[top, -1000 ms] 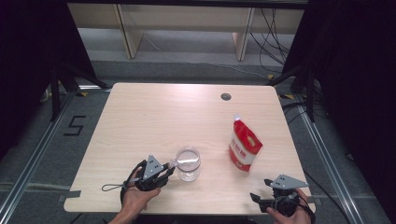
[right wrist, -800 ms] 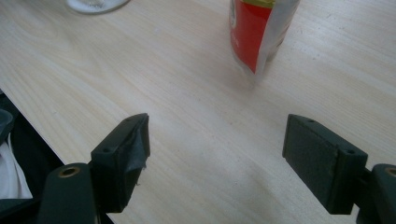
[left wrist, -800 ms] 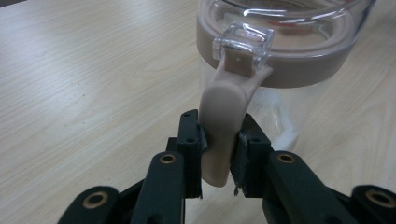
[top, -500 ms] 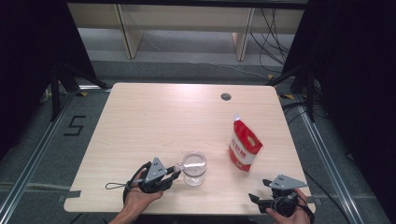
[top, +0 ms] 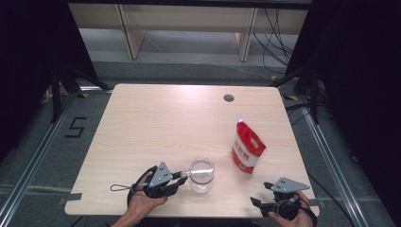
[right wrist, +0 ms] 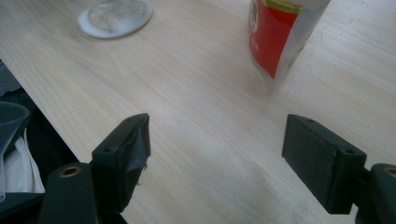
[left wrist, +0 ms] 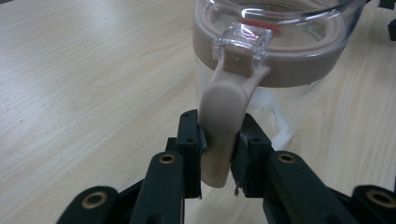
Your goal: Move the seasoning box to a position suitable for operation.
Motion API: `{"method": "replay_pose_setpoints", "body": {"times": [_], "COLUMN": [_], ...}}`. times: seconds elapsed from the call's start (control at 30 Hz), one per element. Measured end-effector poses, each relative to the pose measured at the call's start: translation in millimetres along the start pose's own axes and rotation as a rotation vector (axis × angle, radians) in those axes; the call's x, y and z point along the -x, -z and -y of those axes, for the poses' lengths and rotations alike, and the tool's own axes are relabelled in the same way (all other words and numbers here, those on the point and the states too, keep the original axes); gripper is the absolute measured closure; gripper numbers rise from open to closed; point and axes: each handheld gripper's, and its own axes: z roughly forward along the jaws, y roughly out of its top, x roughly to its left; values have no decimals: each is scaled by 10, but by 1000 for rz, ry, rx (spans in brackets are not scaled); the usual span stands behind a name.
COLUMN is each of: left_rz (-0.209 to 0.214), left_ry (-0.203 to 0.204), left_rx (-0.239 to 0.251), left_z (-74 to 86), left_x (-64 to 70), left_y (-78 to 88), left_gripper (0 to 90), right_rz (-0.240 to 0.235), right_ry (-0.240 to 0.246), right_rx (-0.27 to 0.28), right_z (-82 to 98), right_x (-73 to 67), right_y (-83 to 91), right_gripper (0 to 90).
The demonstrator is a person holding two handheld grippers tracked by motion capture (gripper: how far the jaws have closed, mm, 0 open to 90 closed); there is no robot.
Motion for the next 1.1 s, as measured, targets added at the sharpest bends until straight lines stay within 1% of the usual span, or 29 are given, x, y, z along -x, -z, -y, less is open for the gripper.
{"method": "replay_pose_setpoints", "body": {"times": [0.03, 0.1, 0.13, 0.17, 0.2, 0.3, 0.37, 0.4, 0.43, 0.47, 0.5, 0.53, 0.57, 0.6, 0.63, 0.7, 0.73, 0.83, 0.87, 0.9, 0.93, 0.97, 1.0, 1.03, 1.07, 1.1], "left_rz": [0, 5, 15, 19, 25, 36, 42, 47, 47, 54, 62, 57, 57, 46, 49, 47, 48, 36, 32, 24, 16, 26, 23, 23, 26, 35], "left_ry": [0, -6, 3, 5, 6, 9, 3, 10, 10, 54, 60, 78, 78, 66, 65, 70, 76, 72, 78, 90, 102, 108, 111, 111, 121, 124], "left_rx": [0, -1, 2, 6, 6, 8, 7, 8, 8, 9, 17, 31, 31, 17, 13, 18, 9, -3, 0, 2, -3, 4, 4, 4, 9, 17], "left_z": [0, -4, 1, 3, 2, -1, -3, -6, -6, -2, -7, -19, -19, -38, -40, -40, -52, -72, -80, -90, -95, -101, -108, -108, -131, -142], "left_x": [0, 1, 3, 3, 2, 10, -2, -21, -21, -12, -14, -1, -1, 6, 12, 25, 44, 54, 60, 55, 61, 58, 60, 60, 74, 82], "left_y": [0, -4, -8, -13, -16, -23, -21, -13, -13, -6, 4, 29, 29, 75, 90, 108, 145, 176, 181, 197, 216, 223, 241, 241, 272, 281], "left_gripper": [741, 741, 740, 740, 739, 737, 732, 727, 713, 713, 669, 633, 591, 555, 527, 511, 480, 443, 443, 421, 415, 410, 404, 397, 393, 391], "right_rz": [-1, -2, -7, -9, -13, -7, -3, -2, -2, -10, -31, -30, -24, -16, -17, -17, -18, -23, -26, -28, -26, -28, -30, -30, -28, -32], "right_ry": [9, 4, 10, 10, 20, 22, 25, 15, 15, 11, 27, 27, 22, 22, 23, 24, 21, 7, 3, 18, 18, 14, -5, -5, 25, -1], "right_rx": [2, -4, 3, -1, -1, 2, 5, 2, 2, -6, -5, -4, -5, 1, 4, 4, 7, 0, 1, 6, 10, 8, 4, 4, 7, -4], "right_z": [-2, -3, -4, -5, -7, -8, -11, -12, -12, -14, -21, -22, -22, -21, -21, -21, -20, -17, -13, -13, -12, -12, -10, -10, -12, -11], "right_x": [2, -4, -2, -8, -6, -15, -15, -26, -26, -33, -17, -18, -22, -18, -15, -10, -11, -8, -7, 12, 12, 10, -10, -10, 9, -16], "right_y": [-2, -2, -8, -9, -10, -9, -12, -13, -13, -13, -24, -24, -20, -22, -25, -27, -30, -28, -36, -37, -38, -35, -32, -32, -42, -40], "right_gripper": [244, 244, 244, 245, 245, 245, 245, 245, 245, 245, 245, 244, 245, 244, 245, 244, 244, 244, 243, 243, 243, 243, 243, 243, 243, 243]}}
